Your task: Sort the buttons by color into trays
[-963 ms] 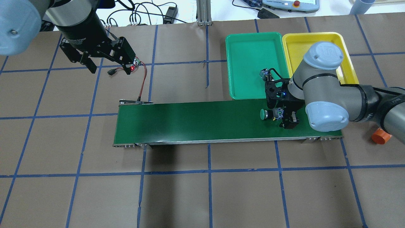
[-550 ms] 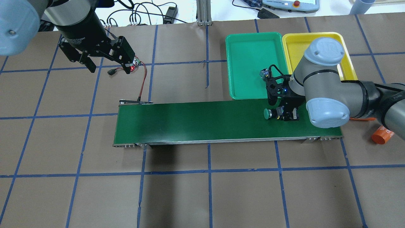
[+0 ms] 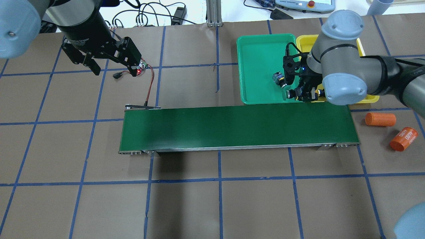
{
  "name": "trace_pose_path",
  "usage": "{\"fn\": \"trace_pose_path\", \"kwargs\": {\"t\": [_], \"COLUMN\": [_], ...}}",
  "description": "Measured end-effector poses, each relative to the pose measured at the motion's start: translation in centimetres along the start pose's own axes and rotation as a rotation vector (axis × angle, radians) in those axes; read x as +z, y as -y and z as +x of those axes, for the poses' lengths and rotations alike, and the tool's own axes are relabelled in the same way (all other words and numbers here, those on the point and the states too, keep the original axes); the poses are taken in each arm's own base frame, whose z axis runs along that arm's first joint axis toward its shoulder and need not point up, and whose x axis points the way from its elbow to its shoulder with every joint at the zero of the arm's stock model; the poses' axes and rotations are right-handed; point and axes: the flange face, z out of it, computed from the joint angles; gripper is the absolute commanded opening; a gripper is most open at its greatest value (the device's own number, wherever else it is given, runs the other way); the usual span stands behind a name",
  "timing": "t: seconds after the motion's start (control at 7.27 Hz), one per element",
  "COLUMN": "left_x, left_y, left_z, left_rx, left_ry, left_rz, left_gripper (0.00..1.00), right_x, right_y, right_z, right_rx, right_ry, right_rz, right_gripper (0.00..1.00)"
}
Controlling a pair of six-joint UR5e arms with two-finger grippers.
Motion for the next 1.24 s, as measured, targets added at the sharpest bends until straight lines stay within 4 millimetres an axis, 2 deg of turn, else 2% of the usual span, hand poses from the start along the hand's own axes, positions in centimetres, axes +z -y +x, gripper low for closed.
{"fn": "trace_pose_path", "kwargs": {"t": [0.14,0.28,0.41,0.55,0.96,1.1,1.24], "left_x": [0.1,0.2,0.3,0.3,0.3,0.3,0.4], "left_y": [0.1,0.1,0.2,0.2,0.2,0.2,0.2], "left_z": [0.0,0.0,0.0,0.0,-0.1,-0.1,-0.2], "left_rx": [0.000,0.000,0.000,0.000,-0.002,-0.002,-0.003], "left_ry": [0.000,0.000,0.000,0.000,0.000,0.000,0.000], "left_rz": [-0.002,-0.004,-0.005,-0.006,-0.007,-0.007,-0.007], "left_gripper": [1.00,1.00,1.00,1.00,1.00,1.00,1.00], "right_x": [-0.2,0.3,1.0,1.5,0.9,-0.2,-2.5], "right_y": [-0.5,-0.9,-1.1,-1.3,-1.4,-1.3,-1.1], "right_z": [2.3,3.7,4.3,4.5,4.8,4.9,4.8], "right_rx": [0.014,0.020,0.024,0.029,0.026,0.029,0.047], "right_ry": [-0.021,-0.026,-0.018,-0.011,-0.017,-0.022,-0.015], "right_rz": [-0.002,-0.002,-0.001,0.000,0.000,0.001,0.005], "right_gripper": [0.28,0.32,0.92,1.00,1.00,1.00,1.00]}}
